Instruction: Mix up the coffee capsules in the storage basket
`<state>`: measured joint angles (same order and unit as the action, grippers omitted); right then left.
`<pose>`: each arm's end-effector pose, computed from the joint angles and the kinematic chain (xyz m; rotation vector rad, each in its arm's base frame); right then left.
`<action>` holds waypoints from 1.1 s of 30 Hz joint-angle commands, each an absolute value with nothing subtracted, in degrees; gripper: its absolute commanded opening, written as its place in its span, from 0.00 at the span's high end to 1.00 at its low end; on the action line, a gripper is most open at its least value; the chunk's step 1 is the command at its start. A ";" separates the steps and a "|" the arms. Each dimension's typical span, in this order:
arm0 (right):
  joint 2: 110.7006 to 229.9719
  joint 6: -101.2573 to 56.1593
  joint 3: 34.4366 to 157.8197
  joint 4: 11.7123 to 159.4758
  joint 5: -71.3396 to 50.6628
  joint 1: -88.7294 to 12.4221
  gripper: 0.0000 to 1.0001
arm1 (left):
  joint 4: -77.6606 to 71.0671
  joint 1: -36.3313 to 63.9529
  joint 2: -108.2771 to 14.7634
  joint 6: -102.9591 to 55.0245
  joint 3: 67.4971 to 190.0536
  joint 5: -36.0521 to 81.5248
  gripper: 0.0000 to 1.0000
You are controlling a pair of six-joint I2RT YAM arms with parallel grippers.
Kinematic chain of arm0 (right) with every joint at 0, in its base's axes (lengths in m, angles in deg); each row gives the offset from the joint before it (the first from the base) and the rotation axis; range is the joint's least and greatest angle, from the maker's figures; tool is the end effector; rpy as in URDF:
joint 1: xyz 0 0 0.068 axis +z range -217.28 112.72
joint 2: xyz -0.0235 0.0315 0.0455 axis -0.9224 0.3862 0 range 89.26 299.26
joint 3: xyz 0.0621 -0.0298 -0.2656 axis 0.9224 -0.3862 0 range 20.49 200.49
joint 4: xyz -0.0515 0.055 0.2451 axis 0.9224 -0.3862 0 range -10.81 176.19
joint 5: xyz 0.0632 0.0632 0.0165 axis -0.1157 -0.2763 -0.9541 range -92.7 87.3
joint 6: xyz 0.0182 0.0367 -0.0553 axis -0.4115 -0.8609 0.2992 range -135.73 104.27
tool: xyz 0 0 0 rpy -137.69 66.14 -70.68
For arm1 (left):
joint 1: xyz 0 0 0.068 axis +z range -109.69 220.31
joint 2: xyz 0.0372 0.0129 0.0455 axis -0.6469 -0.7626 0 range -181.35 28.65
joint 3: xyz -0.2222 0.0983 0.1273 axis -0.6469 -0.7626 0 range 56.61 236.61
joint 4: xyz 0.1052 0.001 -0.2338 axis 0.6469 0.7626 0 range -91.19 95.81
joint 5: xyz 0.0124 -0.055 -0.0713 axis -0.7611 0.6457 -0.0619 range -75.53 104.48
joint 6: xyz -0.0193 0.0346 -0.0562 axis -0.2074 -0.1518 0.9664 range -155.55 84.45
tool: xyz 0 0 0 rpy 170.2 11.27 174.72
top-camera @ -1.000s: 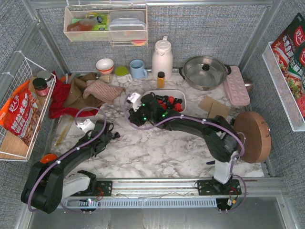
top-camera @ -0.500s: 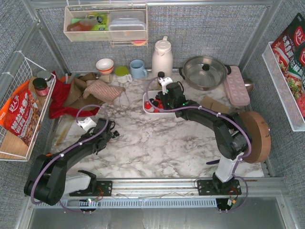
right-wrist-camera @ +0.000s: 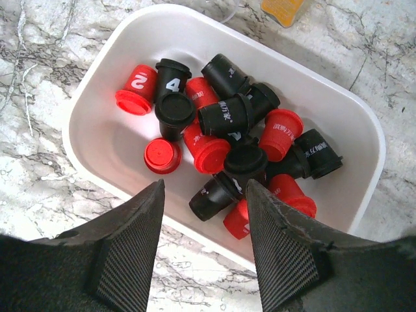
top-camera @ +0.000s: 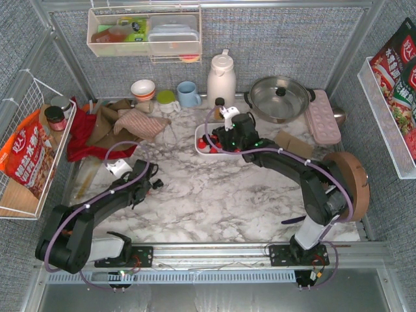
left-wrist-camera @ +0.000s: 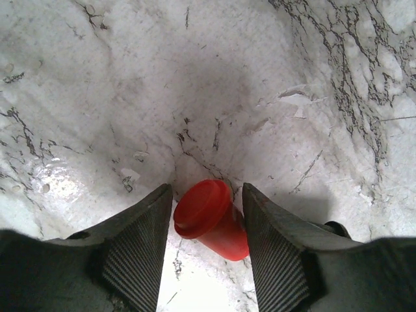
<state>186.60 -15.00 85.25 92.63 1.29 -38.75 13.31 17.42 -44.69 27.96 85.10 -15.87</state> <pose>0.3572 0.1897 0.2414 -0.4710 1.9787 0.2356 0.2119 -0.0590 0.1366 -1.0007 2.1898 0.0242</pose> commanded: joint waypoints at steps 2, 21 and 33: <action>185.27 -15.97 84.48 92.89 -0.36 -38.72 0.42 | 15.88 17.49 -44.35 28.54 84.38 -12.37 0.48; 180.69 -16.61 82.57 91.42 -1.36 -38.89 0.42 | 18.64 17.15 -36.90 20.87 91.64 -10.74 0.58; 171.34 -18.88 75.05 91.25 1.84 -41.25 0.42 | -0.94 13.66 -57.84 8.48 122.15 -1.01 0.58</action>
